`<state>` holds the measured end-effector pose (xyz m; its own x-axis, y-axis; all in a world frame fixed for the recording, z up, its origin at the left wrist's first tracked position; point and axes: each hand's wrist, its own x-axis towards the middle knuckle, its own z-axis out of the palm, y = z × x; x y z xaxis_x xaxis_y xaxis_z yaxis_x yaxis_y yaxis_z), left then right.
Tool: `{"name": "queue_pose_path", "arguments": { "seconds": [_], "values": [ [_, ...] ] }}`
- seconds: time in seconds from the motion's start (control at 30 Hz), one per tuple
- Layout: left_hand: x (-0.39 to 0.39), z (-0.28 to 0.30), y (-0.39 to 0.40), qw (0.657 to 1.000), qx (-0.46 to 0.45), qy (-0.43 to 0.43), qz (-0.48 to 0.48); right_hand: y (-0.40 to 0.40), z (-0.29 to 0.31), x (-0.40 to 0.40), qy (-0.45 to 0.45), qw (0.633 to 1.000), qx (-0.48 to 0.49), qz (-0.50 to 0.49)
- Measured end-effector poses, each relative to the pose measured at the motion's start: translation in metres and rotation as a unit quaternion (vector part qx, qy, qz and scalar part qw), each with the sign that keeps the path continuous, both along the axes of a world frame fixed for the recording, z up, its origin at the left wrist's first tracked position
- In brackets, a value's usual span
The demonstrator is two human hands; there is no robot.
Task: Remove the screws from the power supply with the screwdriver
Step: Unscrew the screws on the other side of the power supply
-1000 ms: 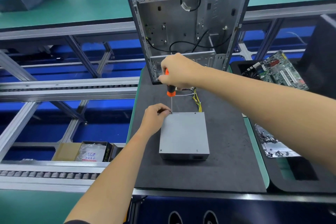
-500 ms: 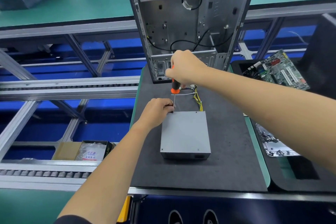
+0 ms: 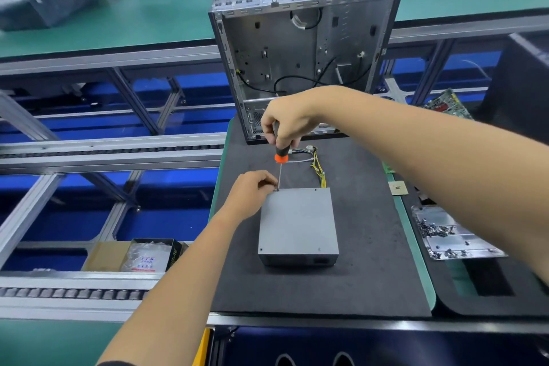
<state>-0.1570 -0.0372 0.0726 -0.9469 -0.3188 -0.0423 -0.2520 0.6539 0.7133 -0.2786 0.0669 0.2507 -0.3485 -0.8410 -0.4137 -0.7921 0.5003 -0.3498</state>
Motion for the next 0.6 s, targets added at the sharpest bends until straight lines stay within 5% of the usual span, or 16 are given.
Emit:
{"name": "queue_pose_path", "arguments": {
  "seconds": [0.2,0.4,0.6],
  "values": [
    [0.014,-0.019,0.009,0.983,0.137,0.021,0.122,-0.009,0.0,0.014,0.15,0.987,0.038,-0.029],
    [0.032,-0.046,0.037,0.943,0.243,-0.006,0.228,-0.017,-0.002,0.015,0.139,0.987,0.074,0.042],
    [0.033,-0.052,0.038,0.965,0.148,0.0,0.217,-0.032,0.0,0.015,0.148,0.974,0.077,0.154]
  ]
}}
